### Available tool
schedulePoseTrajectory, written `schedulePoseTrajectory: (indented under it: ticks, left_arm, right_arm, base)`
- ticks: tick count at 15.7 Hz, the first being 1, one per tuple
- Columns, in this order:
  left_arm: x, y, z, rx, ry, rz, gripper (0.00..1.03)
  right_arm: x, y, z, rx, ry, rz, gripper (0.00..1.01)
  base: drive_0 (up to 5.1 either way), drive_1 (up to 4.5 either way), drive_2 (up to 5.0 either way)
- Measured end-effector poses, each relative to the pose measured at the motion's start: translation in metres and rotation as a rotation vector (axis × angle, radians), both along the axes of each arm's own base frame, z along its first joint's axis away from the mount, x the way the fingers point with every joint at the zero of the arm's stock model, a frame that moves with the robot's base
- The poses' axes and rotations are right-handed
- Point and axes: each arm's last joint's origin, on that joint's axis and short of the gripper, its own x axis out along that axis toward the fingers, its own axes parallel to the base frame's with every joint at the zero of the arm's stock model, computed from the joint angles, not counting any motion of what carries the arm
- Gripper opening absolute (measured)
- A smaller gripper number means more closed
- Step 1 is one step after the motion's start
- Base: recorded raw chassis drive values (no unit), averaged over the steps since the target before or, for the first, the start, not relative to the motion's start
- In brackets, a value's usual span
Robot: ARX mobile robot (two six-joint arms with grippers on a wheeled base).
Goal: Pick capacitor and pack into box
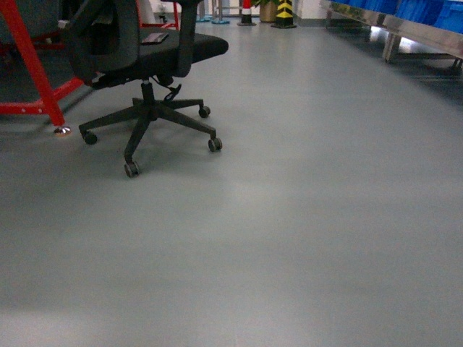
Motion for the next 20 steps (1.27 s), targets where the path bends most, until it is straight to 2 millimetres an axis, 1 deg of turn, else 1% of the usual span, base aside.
schedulePoseTrajectory:
  ticks: [20]
  left_arm:
    - [0.0000, 0.0000, 0.0000, 0.000, 0.000, 0.001, 0.44]
  right_arm:
    - [0.0000, 0.0000, 0.0001, 0.000, -0.001, 0.000, 0.98]
  base:
    - [-5.1, 2.35, 2.4]
